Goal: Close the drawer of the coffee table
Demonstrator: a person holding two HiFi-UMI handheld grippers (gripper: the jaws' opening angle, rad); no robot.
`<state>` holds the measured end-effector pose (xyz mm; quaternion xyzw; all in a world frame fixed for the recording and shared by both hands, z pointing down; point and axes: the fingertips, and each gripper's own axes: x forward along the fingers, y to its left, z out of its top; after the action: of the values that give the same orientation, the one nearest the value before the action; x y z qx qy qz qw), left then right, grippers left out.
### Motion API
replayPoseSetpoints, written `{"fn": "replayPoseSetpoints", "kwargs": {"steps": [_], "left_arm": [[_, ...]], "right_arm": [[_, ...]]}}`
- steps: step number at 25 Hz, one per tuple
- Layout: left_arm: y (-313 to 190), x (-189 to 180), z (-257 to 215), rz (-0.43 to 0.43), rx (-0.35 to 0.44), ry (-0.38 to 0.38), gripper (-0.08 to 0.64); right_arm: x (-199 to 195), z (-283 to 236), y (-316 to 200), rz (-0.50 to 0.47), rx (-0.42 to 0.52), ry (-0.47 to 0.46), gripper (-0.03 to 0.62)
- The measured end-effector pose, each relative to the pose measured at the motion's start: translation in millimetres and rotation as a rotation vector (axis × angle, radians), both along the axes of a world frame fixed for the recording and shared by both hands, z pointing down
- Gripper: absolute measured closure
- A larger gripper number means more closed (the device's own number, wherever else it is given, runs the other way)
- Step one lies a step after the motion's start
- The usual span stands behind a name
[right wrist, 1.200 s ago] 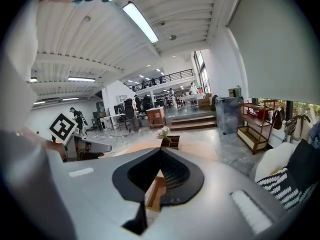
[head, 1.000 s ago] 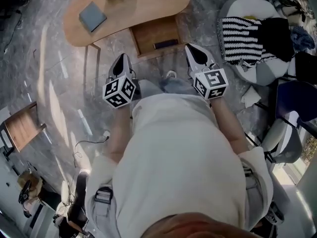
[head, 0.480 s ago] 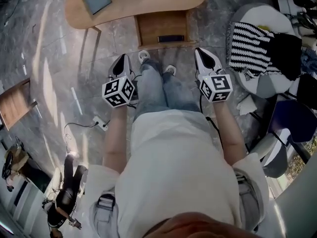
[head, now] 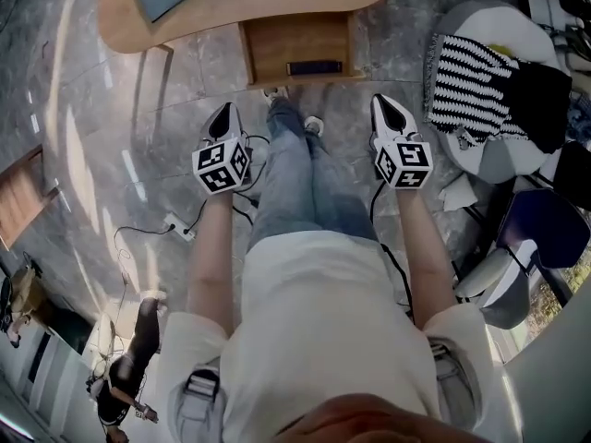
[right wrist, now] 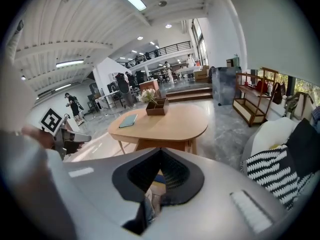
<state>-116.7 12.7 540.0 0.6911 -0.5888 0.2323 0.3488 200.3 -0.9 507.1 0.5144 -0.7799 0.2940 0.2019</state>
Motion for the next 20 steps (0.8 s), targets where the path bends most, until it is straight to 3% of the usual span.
{"fn": "replayPoseSetpoints", "kwargs": {"steps": [13,20], "left_arm": [[-5,-10,130,0.051,-0.172,-0.041,0.555],[0,-5,190,0.169,-0.273,-0.035,0.381]], "right_arm": [[7,135,-17,-0.011,-0.142,0.064,0.574],[10,201,-14,-0.062,-0.249,0.101,0.466]]}}
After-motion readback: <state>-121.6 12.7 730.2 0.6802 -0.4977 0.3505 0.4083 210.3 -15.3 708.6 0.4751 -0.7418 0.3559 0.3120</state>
